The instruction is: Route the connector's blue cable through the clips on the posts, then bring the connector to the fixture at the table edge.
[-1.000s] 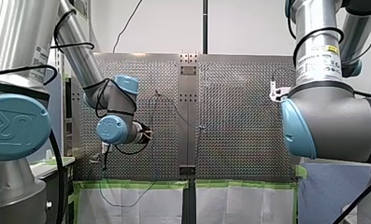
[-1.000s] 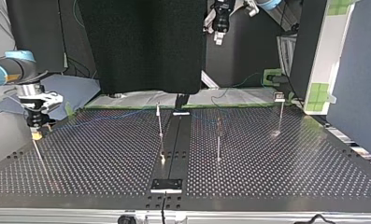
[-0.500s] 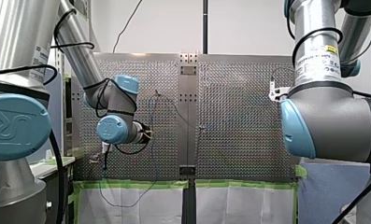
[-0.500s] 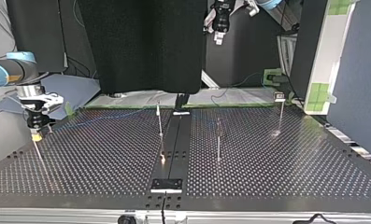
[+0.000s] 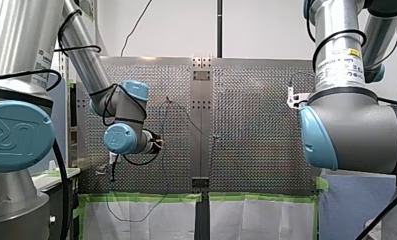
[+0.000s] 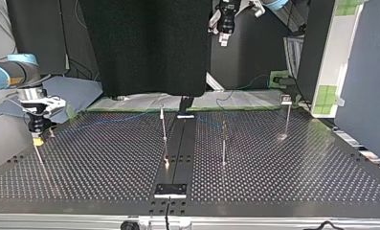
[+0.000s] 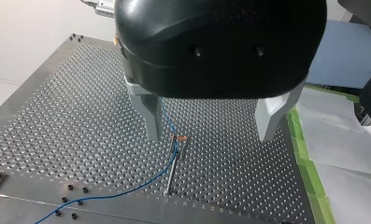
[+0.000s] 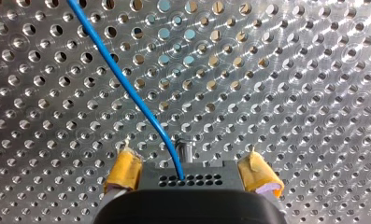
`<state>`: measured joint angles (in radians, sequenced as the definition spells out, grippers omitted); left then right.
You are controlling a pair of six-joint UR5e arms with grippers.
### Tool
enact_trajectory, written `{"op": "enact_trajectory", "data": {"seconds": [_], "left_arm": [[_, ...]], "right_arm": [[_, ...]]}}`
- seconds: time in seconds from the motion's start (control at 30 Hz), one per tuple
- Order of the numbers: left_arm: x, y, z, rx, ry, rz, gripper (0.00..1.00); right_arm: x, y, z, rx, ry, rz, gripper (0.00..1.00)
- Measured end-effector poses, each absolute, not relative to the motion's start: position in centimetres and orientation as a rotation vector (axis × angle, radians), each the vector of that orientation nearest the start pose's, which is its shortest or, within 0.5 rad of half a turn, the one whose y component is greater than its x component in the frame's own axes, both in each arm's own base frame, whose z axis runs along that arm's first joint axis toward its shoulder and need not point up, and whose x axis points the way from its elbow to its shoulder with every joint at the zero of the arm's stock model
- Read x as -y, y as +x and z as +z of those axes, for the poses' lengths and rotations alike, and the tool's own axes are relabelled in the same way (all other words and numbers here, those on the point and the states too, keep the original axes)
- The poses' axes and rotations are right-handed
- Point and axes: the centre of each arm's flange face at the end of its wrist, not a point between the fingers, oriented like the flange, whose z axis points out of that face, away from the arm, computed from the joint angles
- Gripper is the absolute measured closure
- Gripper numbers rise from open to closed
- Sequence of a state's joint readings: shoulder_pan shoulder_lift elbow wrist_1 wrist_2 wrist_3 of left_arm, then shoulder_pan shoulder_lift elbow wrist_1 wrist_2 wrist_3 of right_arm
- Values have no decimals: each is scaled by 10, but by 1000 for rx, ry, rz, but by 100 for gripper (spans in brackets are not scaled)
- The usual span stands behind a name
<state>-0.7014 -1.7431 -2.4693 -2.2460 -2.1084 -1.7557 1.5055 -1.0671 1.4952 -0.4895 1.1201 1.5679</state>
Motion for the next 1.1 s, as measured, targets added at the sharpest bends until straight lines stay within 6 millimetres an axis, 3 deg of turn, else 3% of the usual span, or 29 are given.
{"op": "enact_trajectory", "data": {"seconds": [1.1], "left_arm": [[274, 197, 124, -1727, 54, -180, 0]], "right_arm": [[670, 125, 278, 998, 1391, 1454, 0]]}}
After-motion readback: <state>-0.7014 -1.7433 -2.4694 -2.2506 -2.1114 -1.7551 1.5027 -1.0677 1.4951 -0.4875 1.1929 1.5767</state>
